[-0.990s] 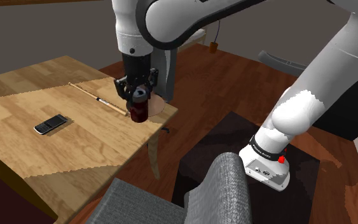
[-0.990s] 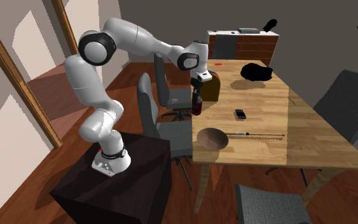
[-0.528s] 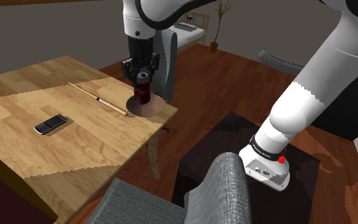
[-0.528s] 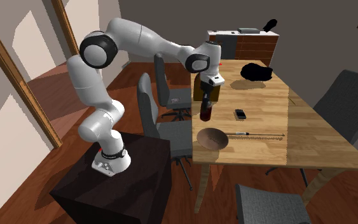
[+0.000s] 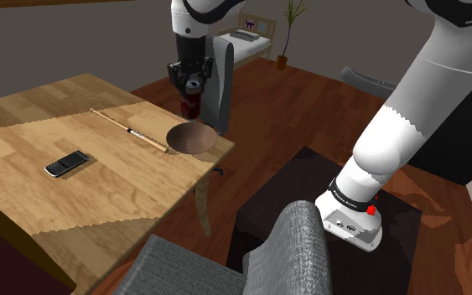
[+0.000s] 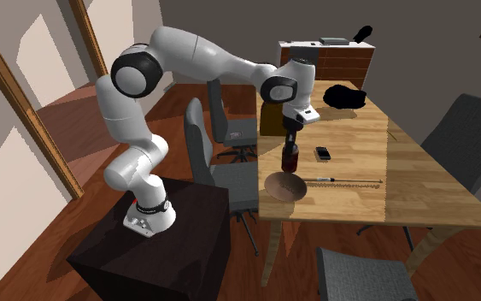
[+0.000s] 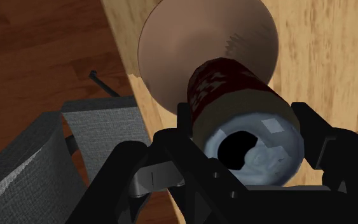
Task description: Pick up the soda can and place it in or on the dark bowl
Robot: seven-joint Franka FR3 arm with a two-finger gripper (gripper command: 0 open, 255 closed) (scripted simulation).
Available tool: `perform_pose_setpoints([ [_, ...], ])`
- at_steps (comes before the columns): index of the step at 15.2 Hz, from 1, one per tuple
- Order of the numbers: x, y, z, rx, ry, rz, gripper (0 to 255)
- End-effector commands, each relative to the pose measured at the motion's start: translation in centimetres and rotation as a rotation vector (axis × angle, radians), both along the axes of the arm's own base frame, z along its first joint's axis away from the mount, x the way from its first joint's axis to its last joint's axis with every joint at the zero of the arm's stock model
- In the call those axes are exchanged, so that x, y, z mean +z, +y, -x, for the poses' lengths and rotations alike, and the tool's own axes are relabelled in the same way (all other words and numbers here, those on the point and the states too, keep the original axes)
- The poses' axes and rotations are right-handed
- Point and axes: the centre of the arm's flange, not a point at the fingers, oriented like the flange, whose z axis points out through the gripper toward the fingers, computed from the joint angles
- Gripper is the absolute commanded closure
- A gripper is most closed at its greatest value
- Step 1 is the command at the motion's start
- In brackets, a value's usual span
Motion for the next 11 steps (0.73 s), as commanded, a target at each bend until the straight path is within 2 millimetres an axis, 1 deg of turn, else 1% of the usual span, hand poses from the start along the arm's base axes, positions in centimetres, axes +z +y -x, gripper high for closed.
perform_pose_setpoints([
  [1, -0.8, -0.1, -0.1, 0.001, -0.001, 0.0, 255],
  [11, -6.1, -0.1, -0.1, 0.001, -0.001, 0.0, 255],
])
